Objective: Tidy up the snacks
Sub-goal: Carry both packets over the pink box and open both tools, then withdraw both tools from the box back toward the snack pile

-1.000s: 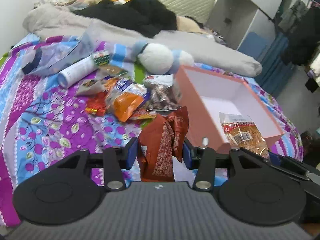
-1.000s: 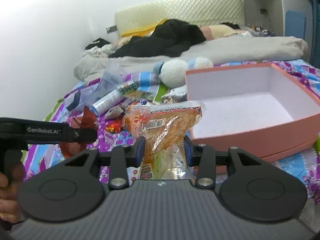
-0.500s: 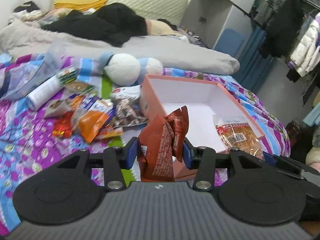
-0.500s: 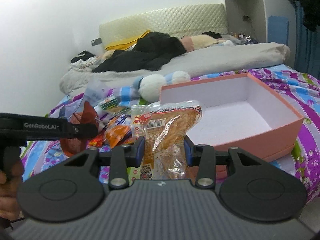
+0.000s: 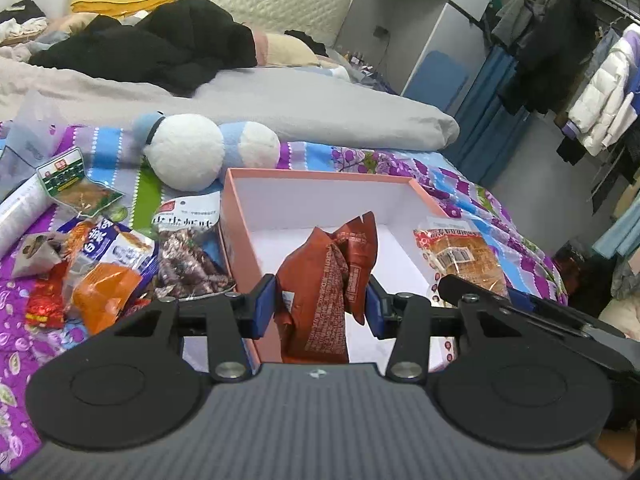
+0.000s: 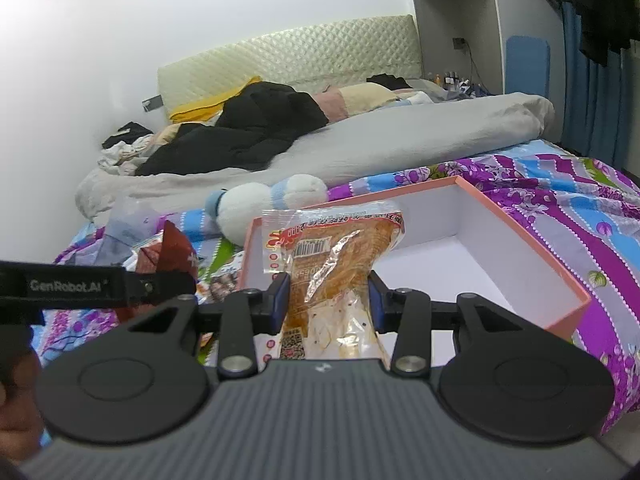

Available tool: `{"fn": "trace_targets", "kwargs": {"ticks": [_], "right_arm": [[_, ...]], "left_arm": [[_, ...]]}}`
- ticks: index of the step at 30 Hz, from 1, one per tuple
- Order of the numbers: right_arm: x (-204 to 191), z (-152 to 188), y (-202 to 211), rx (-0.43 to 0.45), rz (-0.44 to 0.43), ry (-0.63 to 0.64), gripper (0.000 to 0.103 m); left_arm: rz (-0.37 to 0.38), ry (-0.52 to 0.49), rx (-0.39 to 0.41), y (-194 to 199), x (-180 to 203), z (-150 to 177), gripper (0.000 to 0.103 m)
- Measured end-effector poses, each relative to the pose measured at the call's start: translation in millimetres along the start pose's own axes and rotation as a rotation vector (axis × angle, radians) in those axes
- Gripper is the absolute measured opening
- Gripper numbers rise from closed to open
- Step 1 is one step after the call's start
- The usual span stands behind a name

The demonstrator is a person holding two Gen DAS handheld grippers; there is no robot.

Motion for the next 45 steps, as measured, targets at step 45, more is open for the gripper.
{"fn": "trace_targets", "kwargs": {"ticks": [45], "right_arm": [[25, -8, -2, -0.007, -0.026, -0.035, 0.076]], "left_arm": [[-0.071, -0.086, 0.062, 36, 6, -14, 0.077]]}}
Point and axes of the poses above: each gripper's, at about its wrist camera, not at the fingertips, and y roughly against the way its jaws point, x to its right, z to its underside, the point moved 7 cm from there along -y, roughly the way its jaws point, and after that the axes turned 5 degrees about -x, right-handed, at the moved point
